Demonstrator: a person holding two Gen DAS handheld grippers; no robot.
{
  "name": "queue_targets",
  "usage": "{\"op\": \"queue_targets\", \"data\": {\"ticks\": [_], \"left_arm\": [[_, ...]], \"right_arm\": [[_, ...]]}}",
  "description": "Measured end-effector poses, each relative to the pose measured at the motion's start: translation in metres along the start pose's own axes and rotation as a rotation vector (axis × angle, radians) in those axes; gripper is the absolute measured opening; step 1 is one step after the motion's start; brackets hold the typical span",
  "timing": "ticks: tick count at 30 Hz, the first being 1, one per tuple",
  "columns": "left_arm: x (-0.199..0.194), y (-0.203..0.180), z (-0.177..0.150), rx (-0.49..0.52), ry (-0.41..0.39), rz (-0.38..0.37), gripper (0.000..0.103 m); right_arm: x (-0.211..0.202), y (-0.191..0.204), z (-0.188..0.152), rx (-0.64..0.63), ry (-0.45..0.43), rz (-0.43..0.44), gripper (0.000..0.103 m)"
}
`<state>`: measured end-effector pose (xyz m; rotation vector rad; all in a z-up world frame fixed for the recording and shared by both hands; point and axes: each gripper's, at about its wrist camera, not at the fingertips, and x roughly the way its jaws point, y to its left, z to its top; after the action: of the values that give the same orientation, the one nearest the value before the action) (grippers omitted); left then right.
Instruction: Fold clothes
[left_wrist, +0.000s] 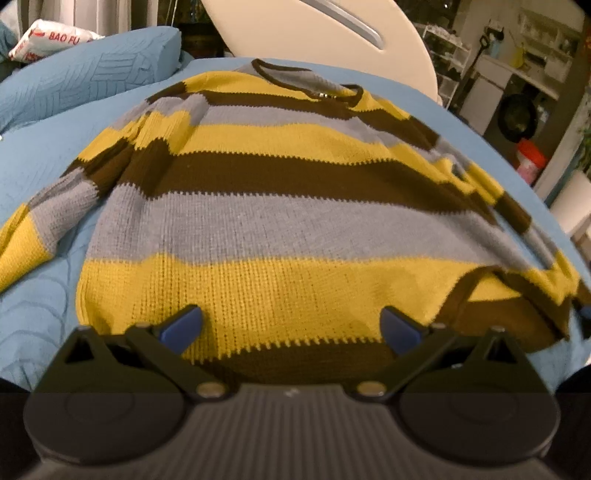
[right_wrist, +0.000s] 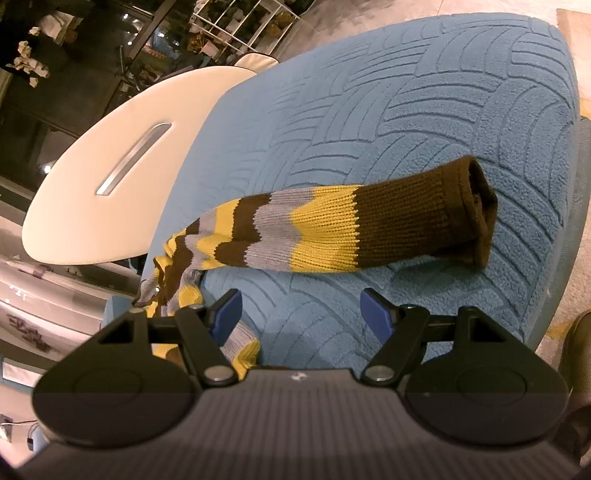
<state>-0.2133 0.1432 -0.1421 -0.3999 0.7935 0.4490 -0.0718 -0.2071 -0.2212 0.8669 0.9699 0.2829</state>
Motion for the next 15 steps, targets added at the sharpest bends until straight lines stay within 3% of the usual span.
{"op": "queue_targets", "data": {"ticks": [15], "left_arm": [[-0.0024, 0.0046, 0.0016, -0.049, -0.009, -0.036, 0.103]], "right_arm": [[0.0026, 0.003, -0.001, -0.009, 0.007, -0.009, 0.074]]}}
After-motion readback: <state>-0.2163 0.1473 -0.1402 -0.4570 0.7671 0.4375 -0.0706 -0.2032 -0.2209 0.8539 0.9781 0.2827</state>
